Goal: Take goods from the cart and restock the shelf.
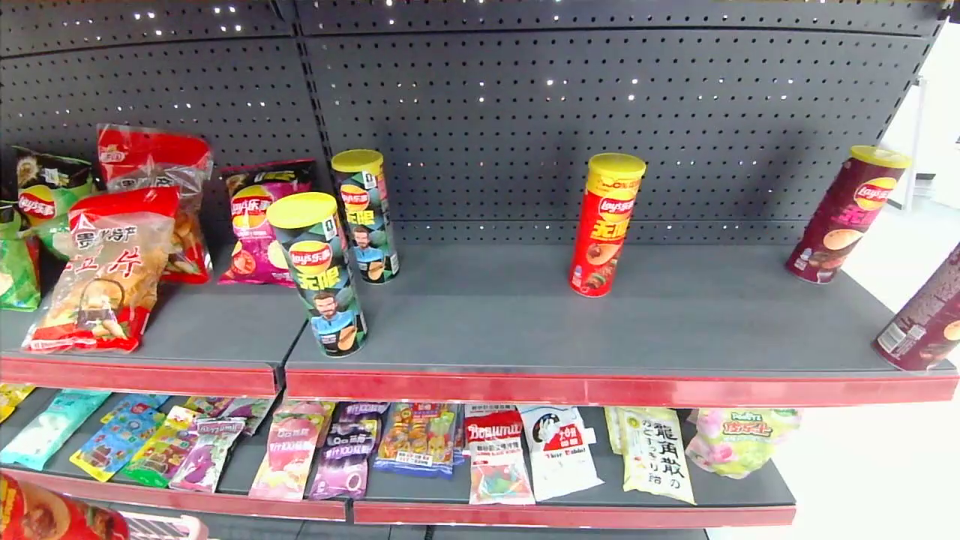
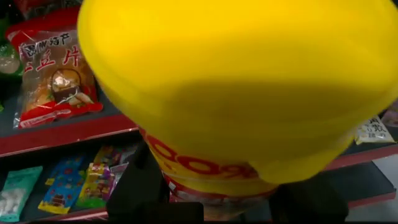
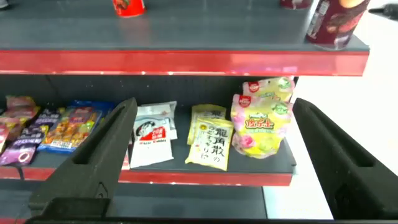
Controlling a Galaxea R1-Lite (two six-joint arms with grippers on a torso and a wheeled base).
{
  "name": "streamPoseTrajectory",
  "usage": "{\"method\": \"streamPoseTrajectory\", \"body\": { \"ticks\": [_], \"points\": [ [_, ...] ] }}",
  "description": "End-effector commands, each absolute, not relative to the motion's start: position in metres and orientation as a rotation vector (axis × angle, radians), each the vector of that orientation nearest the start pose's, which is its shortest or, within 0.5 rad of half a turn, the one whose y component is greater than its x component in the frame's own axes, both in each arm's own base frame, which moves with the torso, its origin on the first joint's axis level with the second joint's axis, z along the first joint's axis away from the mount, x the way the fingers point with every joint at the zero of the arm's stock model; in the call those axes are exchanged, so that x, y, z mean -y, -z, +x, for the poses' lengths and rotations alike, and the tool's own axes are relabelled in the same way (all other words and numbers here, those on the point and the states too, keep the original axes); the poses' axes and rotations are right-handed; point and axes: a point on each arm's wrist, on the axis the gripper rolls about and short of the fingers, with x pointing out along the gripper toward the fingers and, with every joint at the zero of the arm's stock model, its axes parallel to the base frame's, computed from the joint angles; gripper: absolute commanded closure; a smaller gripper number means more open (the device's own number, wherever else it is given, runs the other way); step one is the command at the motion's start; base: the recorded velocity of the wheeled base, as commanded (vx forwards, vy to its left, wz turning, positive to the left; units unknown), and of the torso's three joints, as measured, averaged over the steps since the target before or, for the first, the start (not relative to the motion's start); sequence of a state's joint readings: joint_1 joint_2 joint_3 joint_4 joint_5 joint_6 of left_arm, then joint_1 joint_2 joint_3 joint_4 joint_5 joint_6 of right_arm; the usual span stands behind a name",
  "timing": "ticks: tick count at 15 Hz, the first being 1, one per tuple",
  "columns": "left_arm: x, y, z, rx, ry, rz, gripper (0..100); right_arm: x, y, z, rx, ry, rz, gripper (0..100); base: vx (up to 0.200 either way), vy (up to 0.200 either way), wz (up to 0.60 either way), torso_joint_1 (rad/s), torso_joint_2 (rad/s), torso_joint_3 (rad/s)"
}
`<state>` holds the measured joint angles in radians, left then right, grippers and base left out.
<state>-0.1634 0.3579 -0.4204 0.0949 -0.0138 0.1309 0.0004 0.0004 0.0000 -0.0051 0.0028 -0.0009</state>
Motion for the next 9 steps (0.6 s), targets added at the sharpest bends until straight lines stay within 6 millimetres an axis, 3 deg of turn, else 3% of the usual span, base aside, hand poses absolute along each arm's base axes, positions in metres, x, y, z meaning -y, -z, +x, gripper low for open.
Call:
{"method": "streamPoseTrajectory", "body": {
  "ticks": [1,7,9],
  "points": [
    [-0.0015,-0.1904,-0.0108,-0.005,0.176,0.137,100,-0.0001,-0.0761,-0.0228,0.006,-0.003,-0.002,0,0.000,0.000,0.00,0.000,0.00,0.000],
    [-0.0016,-0.1915,-0.0103,0.003,0.167,0.257,100,-0.0001,-0.0760,-0.0228,0.005,-0.005,-0.002,0,0.000,0.000,0.00,0.000,0.00,0.000],
    [-0.0016,-0.1915,-0.0106,0.004,0.167,0.257,100,-0.0001,-0.0760,-0.0228,0.005,-0.005,-0.002,0,0.200,0.000,0.00,0.002,0.00,0.000]
  ]
}}
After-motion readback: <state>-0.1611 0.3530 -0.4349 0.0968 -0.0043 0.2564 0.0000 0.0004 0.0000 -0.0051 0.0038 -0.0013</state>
